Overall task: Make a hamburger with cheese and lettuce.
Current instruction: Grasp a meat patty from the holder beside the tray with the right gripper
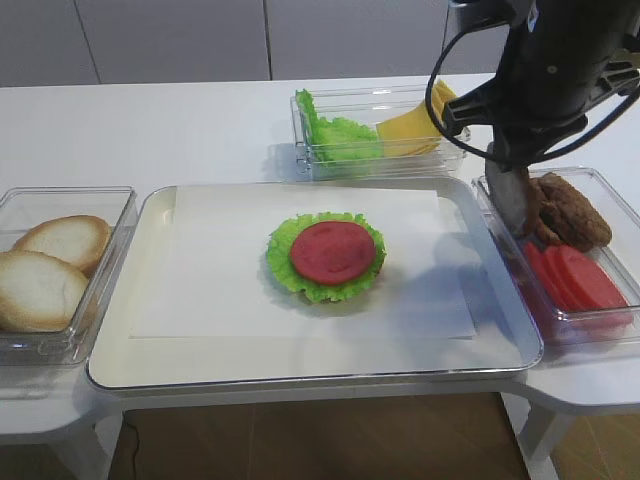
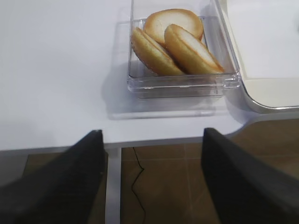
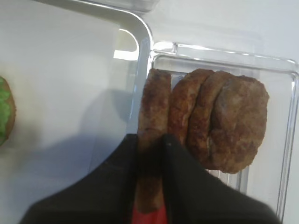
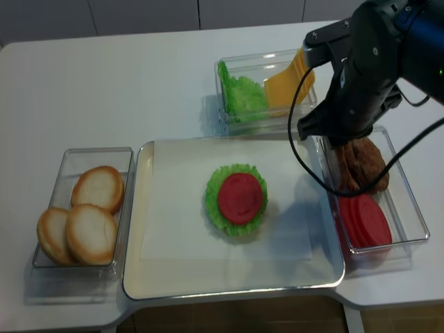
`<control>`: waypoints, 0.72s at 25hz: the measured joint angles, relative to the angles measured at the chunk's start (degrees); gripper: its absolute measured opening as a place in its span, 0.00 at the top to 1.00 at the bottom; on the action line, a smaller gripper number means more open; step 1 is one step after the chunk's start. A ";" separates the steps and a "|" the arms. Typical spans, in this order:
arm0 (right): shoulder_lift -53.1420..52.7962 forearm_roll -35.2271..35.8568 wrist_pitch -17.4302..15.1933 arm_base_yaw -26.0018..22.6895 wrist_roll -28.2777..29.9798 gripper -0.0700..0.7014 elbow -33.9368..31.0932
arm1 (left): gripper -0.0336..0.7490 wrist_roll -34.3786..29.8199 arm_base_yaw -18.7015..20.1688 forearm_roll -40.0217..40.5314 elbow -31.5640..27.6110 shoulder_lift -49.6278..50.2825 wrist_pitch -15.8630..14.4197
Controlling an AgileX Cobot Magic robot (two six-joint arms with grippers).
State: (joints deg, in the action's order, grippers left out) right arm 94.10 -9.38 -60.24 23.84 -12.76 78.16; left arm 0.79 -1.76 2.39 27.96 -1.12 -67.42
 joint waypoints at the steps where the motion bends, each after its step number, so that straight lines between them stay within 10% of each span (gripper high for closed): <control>1: -0.33 0.11 -0.14 0.00 0.00 0.76 0.00 | 0.35 0.00 0.00 0.00 0.00 0.00 0.00; 18: -11.05 1.96 -1.22 2.90 0.73 0.76 0.00 | 0.35 0.00 0.00 0.00 0.00 0.00 0.00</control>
State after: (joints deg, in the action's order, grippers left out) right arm 83.05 -7.42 -61.46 26.73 -12.03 78.16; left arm 0.79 -1.76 2.39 27.96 -1.12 -67.42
